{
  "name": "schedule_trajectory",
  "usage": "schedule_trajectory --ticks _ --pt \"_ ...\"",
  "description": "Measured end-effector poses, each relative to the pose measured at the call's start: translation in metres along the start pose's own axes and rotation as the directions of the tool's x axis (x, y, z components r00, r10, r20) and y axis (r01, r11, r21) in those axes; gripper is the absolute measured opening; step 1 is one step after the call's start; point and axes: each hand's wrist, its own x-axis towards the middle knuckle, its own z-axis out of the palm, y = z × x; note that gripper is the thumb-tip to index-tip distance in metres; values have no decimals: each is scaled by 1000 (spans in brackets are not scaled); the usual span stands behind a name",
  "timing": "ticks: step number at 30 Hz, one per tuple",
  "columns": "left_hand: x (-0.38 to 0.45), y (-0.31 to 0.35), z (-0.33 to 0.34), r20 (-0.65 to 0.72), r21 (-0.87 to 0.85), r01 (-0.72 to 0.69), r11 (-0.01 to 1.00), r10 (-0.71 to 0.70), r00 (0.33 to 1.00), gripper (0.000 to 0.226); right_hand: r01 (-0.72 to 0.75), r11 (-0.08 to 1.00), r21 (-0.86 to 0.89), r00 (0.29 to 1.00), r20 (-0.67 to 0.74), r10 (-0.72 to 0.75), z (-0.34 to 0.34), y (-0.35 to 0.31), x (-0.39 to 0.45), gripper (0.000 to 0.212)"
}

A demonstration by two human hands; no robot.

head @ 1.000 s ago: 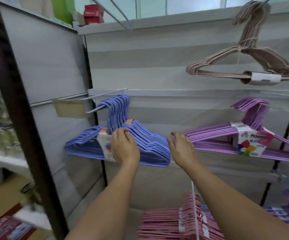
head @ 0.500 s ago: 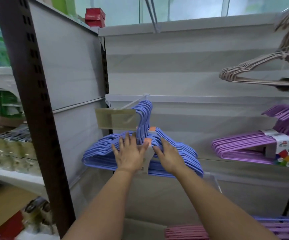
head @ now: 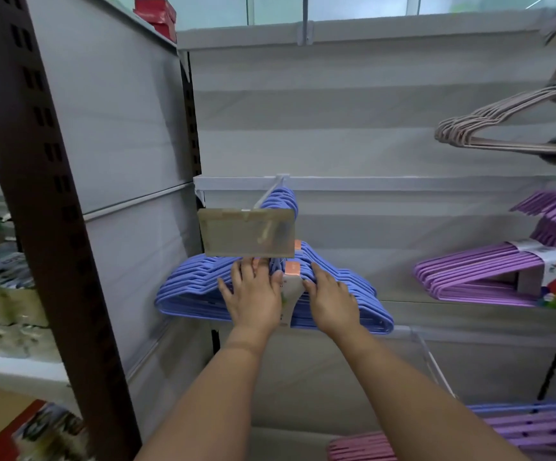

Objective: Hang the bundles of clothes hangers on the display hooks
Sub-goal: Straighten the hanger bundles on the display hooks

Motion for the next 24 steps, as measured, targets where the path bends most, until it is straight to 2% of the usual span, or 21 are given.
schedule_trajectory --ticks 7,12,14,18,21,23,24 --pt "-2 0 2 -4 4 -27 1000 27 1000 49 61 997 51 998 -36 -59 1 11 -5 57" --pt "-10 13 4 1 -61 18 998 -18 1000 50 153 988 -4 984 -95 -153 -9 48 -25 55" --pt "-16 22 6 -41 -89 45 995 -48 998 52 166 986 12 976 -141 -163 -20 66 -36 53" --pt "-42 50 14 -215 -191 54 980 -95 972 62 94 994 51 958 -275 -77 -52 108 -56 40" --pt "-78 78 32 -318 -235 -51 971 -27 948 71 3 996 90 916 -399 33 -80 158 -71 32" --pt "-108 95 51 -317 -231 -79 970 1 948 71 -69 991 111 891 -440 112 -98 193 -84 29" --pt "-125 102 60 -274 -218 -77 973 15 962 71 -106 988 113 888 -436 145 -106 210 -91 30"
